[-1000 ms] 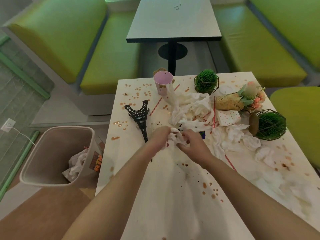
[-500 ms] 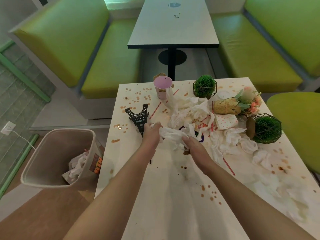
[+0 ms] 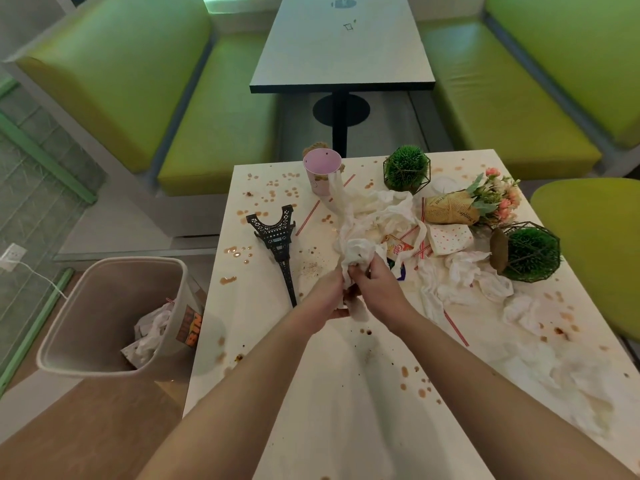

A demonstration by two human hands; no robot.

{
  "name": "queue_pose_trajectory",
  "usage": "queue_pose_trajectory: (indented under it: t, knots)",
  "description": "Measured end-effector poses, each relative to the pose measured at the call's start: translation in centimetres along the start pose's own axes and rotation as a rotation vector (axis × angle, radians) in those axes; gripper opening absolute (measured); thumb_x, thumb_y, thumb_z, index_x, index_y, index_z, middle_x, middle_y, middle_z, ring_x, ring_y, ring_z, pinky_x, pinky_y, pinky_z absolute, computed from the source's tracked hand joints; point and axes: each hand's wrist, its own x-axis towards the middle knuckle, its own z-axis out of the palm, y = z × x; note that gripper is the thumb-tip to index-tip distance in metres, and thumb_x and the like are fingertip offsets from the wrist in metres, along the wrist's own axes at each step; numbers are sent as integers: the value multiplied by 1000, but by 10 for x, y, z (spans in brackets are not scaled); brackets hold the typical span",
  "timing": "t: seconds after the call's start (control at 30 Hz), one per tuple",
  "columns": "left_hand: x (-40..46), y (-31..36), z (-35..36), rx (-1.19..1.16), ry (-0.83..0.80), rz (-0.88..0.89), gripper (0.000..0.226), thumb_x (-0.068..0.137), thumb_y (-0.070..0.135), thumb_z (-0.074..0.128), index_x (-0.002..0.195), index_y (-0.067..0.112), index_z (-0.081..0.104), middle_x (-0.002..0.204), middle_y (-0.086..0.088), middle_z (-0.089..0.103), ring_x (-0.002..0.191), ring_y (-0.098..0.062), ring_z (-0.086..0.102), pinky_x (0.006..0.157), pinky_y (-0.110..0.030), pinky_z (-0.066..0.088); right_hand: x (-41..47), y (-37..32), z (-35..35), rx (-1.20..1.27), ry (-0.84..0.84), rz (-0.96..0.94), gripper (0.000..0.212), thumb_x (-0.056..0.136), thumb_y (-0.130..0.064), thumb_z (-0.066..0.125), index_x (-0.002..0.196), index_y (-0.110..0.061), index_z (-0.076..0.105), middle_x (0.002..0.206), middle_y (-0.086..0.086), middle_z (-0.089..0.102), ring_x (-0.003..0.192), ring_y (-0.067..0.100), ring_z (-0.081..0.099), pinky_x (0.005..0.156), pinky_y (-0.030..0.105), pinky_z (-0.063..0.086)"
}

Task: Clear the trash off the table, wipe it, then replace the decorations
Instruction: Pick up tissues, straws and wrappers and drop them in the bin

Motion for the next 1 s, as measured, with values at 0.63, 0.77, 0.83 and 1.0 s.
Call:
queue_pose_trajectory:
  t: [0.63, 0.77, 0.83, 1.0]
  knots:
    - [38, -8, 18, -71, 180, -22, 29, 92, 16, 57, 117, 4, 54, 110, -15, 64, 84, -22, 65, 65, -35, 61, -7, 36, -29, -107, 190, -2, 15, 81, -15, 77, 89, -19, 64, 82, -2, 67, 72, 9, 61, 61, 19, 47]
    - [46, -12, 35, -70, 156, -15, 37, 96, 27, 57, 126, 7, 45, 114, -11, 61, 90, -20, 64, 63, -36, 60, -10, 43, -43, -82, 164, 23, 22, 79, -24, 79, 88, -20, 60, 89, -1, 65, 80, 10, 63, 61, 14, 45]
    - [50, -14, 43, -72, 130, -29, 38, 99, 30, 55, 126, 8, 41, 112, -13, 61, 89, -21, 65, 60, -37, 60, -11, 47, -56, -170, 163, 31, 11, 88, -28, 70, 80, -28, 62, 89, -5, 58, 80, 8, 57, 62, 13, 41]
    - [54, -20, 59, 8, 93, -35, 40, 101, 30, 53, 132, 11, 35, 95, -8, 56, 64, -15, 58, 55, -31, 60, 1, 79, -100, -546, 375, 89, 13, 92, -20, 61, 104, -22, 66, 106, 0, 59, 91, 12, 57, 68, 22, 43]
